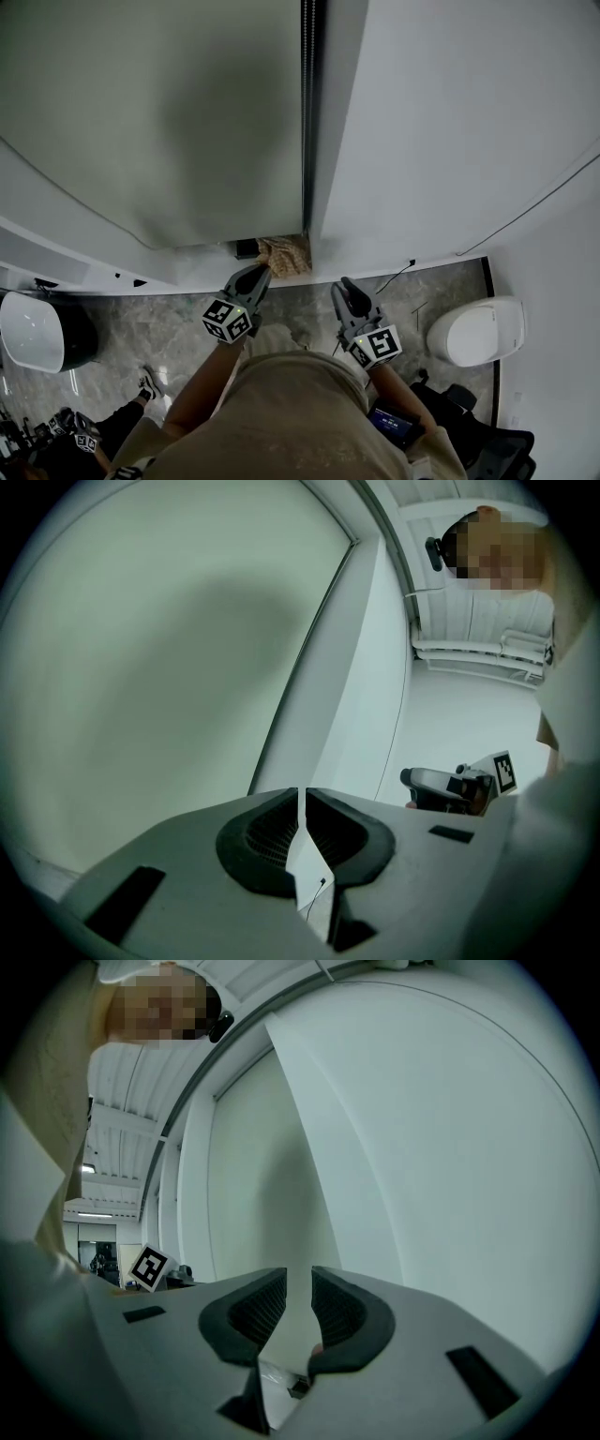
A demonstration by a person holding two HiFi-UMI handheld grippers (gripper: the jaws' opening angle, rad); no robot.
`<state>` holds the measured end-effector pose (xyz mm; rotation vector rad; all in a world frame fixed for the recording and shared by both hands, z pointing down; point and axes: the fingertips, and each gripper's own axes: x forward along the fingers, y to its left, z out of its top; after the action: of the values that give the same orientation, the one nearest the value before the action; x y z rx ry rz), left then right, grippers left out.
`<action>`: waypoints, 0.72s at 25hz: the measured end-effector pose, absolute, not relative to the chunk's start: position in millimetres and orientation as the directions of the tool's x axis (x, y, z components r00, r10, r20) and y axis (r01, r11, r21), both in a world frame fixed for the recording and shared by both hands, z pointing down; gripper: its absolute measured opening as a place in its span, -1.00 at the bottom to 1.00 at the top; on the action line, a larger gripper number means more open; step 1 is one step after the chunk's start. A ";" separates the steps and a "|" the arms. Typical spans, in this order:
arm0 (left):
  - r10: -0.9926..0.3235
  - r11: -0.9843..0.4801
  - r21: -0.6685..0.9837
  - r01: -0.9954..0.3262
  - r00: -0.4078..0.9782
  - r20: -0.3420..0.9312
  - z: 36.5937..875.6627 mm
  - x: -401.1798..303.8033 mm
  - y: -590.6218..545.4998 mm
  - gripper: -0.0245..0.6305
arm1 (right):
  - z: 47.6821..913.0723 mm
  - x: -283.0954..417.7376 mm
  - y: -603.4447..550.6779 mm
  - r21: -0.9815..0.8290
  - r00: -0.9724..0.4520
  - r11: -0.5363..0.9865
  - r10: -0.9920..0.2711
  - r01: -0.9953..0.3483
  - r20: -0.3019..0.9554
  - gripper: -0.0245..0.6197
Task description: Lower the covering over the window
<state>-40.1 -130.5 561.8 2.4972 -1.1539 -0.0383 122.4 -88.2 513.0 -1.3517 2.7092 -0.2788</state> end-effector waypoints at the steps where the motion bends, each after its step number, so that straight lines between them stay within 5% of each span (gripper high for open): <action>1: -0.735 -0.590 0.360 -0.723 0.666 0.132 559.7 -38.1 -130.6 -0.80 | 512.7 121.4 -86.4 -0.206 -0.602 0.590 -0.798 -0.781 -0.005 -0.70; 18: -0.605 -0.752 0.285 -0.594 0.794 0.061 491.9 -23.1 -217.8 -0.80 | 496.7 55.7 -138.0 -0.197 -0.571 0.559 -0.821 -0.806 0.004 -0.70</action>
<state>-23.1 -217.8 491.9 2.6944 -0.9222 -0.0498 55.7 -138.0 496.7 -1.4096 2.6950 -0.2709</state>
